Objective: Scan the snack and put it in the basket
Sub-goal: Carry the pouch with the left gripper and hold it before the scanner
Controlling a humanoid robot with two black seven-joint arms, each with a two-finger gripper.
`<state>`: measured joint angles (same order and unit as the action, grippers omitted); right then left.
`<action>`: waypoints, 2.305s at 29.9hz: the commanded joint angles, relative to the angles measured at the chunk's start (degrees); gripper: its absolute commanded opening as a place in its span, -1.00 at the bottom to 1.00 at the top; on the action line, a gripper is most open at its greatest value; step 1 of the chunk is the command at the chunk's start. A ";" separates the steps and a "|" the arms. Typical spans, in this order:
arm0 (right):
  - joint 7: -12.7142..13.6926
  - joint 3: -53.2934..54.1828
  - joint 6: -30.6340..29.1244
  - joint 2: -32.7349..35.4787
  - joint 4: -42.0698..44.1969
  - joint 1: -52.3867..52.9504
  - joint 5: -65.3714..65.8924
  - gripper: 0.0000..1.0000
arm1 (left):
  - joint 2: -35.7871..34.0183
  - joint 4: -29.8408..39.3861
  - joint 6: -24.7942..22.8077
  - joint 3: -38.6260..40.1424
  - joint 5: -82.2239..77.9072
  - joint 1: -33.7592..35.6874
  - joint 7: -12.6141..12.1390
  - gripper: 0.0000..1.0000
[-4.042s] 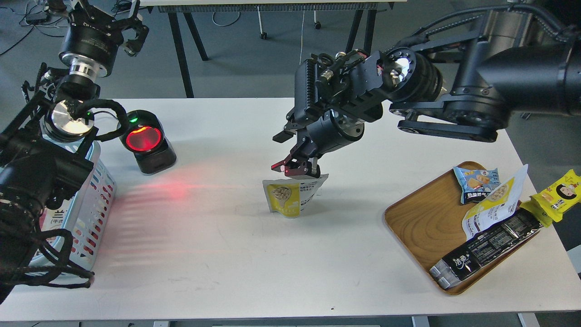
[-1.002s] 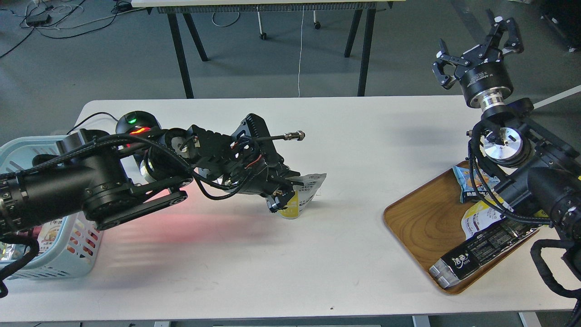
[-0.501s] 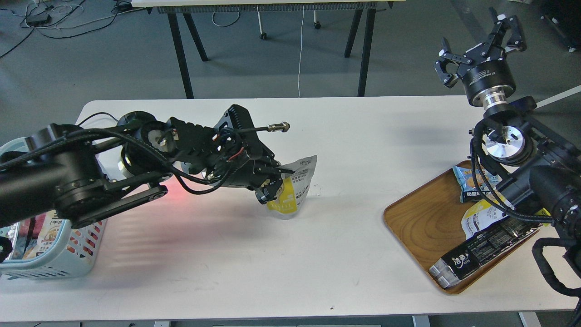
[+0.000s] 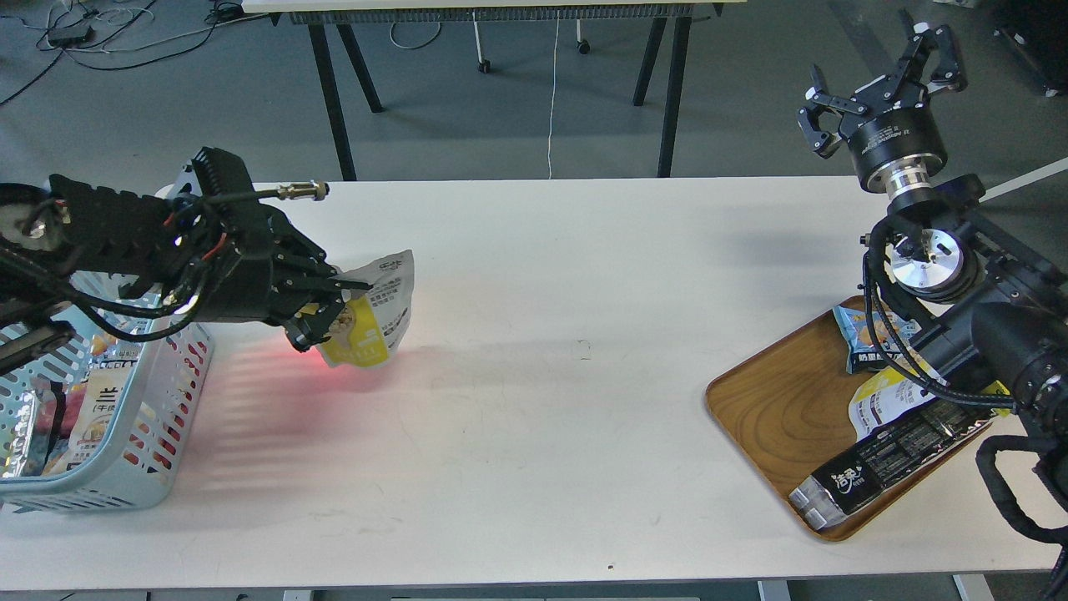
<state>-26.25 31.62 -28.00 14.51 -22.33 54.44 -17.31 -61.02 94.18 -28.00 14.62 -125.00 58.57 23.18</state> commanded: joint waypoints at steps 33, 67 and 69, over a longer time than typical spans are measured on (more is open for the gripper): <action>-0.65 3.18 0.00 -0.01 -0.08 0.05 0.08 0.99 | 1.78 -5.33 1.72 2.25 0.00 -0.30 0.11 -0.97; -0.65 3.27 0.00 -0.01 -0.43 0.14 -0.01 0.99 | 2.92 -8.66 4.18 3.31 0.00 -3.29 0.11 -0.97; -0.65 3.27 0.00 -0.01 -0.43 0.14 -0.01 0.99 | 3.19 -9.11 4.18 3.31 0.00 -3.46 0.20 -0.97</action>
<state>-26.90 34.91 -28.00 14.50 -22.69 54.67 -17.31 -58.23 86.01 -23.91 17.97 -125.00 55.31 23.24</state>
